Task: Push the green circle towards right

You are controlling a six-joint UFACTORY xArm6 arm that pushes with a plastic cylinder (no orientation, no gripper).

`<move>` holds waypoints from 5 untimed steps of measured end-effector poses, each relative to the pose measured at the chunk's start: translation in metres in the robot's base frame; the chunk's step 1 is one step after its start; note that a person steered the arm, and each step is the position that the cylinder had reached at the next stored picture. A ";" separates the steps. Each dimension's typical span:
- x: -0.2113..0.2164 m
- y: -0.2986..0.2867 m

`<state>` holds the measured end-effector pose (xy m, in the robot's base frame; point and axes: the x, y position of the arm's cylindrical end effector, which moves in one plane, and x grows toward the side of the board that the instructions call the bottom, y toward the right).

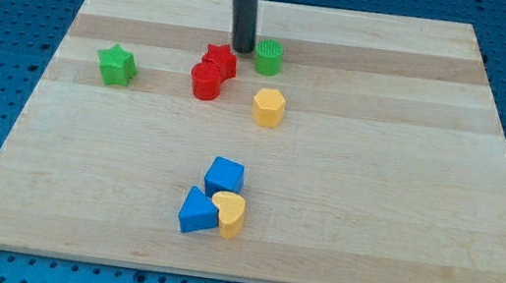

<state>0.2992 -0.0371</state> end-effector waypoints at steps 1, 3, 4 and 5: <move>0.000 0.035; -0.001 0.046; -0.003 0.005; -0.001 -0.055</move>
